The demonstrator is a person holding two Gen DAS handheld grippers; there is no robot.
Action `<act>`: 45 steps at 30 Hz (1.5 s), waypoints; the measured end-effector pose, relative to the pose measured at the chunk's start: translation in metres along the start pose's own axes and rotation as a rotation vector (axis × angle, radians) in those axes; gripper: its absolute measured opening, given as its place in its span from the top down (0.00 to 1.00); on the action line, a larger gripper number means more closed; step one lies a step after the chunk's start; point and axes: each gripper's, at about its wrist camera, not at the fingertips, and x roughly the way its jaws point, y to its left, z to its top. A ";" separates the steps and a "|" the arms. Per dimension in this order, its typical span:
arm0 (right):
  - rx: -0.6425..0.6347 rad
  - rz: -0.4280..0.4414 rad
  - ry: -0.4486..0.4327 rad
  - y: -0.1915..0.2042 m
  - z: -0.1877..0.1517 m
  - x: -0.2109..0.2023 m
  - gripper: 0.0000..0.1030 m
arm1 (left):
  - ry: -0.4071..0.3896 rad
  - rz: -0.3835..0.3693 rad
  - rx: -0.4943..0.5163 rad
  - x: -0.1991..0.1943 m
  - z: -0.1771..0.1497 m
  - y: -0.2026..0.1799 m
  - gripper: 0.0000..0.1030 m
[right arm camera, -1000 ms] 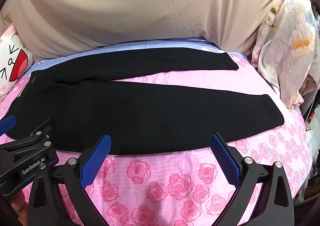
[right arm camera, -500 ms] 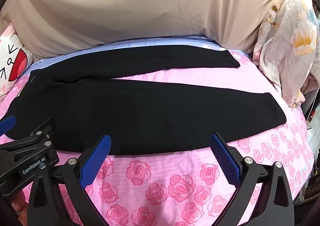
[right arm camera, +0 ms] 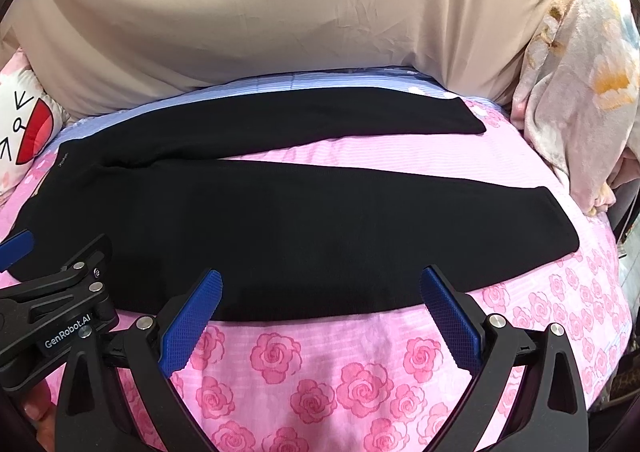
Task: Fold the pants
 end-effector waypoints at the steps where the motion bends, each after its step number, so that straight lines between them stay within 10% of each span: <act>1: 0.000 0.006 0.003 -0.002 0.001 0.002 0.05 | 0.002 -0.005 -0.001 0.001 0.002 0.000 0.05; 10: 0.061 0.030 -0.067 -0.079 0.055 0.042 0.05 | -0.021 0.011 -0.030 0.034 0.032 0.030 0.05; 16: 0.012 -0.001 -0.066 -0.155 0.142 0.120 0.05 | 0.017 -0.030 -0.147 0.093 0.092 0.115 0.05; 25: 0.009 -0.055 0.006 -0.239 0.239 0.241 0.05 | 0.058 0.251 -0.182 0.200 0.169 0.260 0.05; 39: 0.010 0.004 0.111 -0.260 0.269 0.311 0.05 | 0.258 0.108 -0.276 0.312 0.181 0.326 0.05; 41: 0.006 0.004 0.121 -0.260 0.266 0.316 0.06 | 0.262 0.095 -0.274 0.318 0.181 0.323 0.19; 45: -0.017 0.018 0.122 -0.254 0.267 0.321 0.42 | 0.243 0.052 -0.312 0.314 0.187 0.320 0.46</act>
